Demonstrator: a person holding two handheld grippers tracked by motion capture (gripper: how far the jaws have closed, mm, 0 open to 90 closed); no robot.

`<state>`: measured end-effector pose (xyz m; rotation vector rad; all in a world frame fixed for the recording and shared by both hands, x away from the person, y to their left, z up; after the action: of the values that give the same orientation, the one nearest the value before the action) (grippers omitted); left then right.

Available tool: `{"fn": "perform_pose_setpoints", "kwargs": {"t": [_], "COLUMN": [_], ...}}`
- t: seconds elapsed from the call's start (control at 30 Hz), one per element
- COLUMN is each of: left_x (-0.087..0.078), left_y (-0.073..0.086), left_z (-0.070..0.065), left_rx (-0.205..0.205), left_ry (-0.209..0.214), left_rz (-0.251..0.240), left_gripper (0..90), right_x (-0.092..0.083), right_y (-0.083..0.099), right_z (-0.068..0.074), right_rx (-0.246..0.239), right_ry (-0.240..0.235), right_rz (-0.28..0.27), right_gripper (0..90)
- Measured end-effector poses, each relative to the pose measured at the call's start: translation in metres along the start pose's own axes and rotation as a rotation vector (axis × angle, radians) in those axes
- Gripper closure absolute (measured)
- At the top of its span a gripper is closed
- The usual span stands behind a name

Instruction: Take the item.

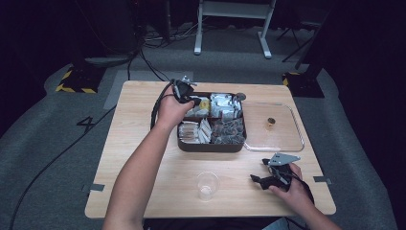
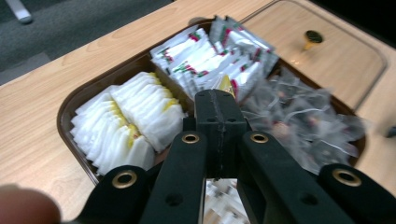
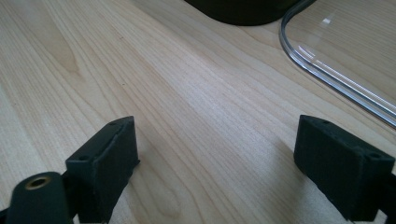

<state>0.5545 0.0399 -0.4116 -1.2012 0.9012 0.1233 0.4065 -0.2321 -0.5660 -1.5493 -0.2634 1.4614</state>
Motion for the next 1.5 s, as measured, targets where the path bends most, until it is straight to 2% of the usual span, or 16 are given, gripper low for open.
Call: {"fn": "perform_pose_setpoints", "kwargs": {"t": [0.27, 0.3, 0.37, 0.4, 0.43, 0.47, 0.67, 0.77, 1.03, 1.17, 1.3, 1.37, 1.5], "left_x": [-0.037, -0.037, -0.051, -0.051, -0.057, -0.064, -0.087, -0.097, -0.114, -0.123, -0.128, -0.131, -0.134], "left_y": [0.008, 0.008, 0.011, 0.011, 0.012, 0.014, 0.023, 0.028, 0.040, 0.049, 0.054, 0.060, 0.069], "left_z": [-0.012, -0.012, -0.016, -0.016, -0.019, -0.021, -0.036, -0.042, -0.059, -0.076, -0.085, -0.095, -0.105], "left_rx": [0.029, 0.029, 0.040, 0.040, 0.036, 0.050, 0.082, 0.083, 0.094, 0.101, 0.112, 0.122, 0.129], "left_ry": [0.037, 0.037, 0.054, 0.054, 0.067, 0.075, 0.106, 0.122, 0.144, 0.172, 0.178, 0.195, 0.208], "left_rz": [-0.030, -0.030, -0.052, -0.052, -0.057, -0.065, -0.101, -0.121, -0.150, -0.161, -0.176, -0.181, -0.195], "left_gripper": [90.0, 90.0, 90.0, 90.0, 90.0, 90.0, 90.0, 90.0, 90.0, 90.0, 90.0, 90.0, 90.0], "right_x": [0.000, 0.000, 0.000, 0.000, 0.000, 0.000, 0.000, 0.000, 0.000, 0.000, 0.000, 0.000, 0.000], "right_y": [0.000, 0.000, 0.000, 0.000, 0.000, 0.000, 0.000, 0.000, 0.000, 0.000, 0.000, 0.000, 0.000], "right_z": [0.000, 0.000, 0.000, 0.000, 0.000, 0.000, 0.000, 0.000, 0.000, 0.000, 0.000, 0.000, 0.000], "right_rx": [0.000, 0.000, 0.000, 0.000, 0.000, 0.000, -0.001, -0.001, 0.000, 0.000, -0.001, -0.001, 0.000], "right_ry": [0.000, 0.000, 0.000, 0.000, 0.000, 0.000, 0.000, 0.000, 0.000, 0.000, -0.001, 0.000, 0.000], "right_rz": [0.000, 0.000, 0.000, 0.000, 0.000, 0.000, 0.000, 0.000, 0.000, 0.000, 0.000, 0.000, 0.000], "right_gripper": [13.6, 13.6, 13.6, 13.6, 13.6, 13.6, 13.6, 13.7, 13.6, 13.7, 13.6, 13.6, 13.7]}}
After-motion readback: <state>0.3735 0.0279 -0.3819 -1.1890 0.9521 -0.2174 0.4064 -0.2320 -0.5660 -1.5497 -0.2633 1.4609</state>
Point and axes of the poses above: each handheld gripper's, and its own axes: x roughly forward along the jaws, y roughly out of its underside, z roughly to its left, the point moved 9 cm from there along x, roughly forward along the jaws, and after that the axes turned 15 degrees about -y, right-handed, at the moved point
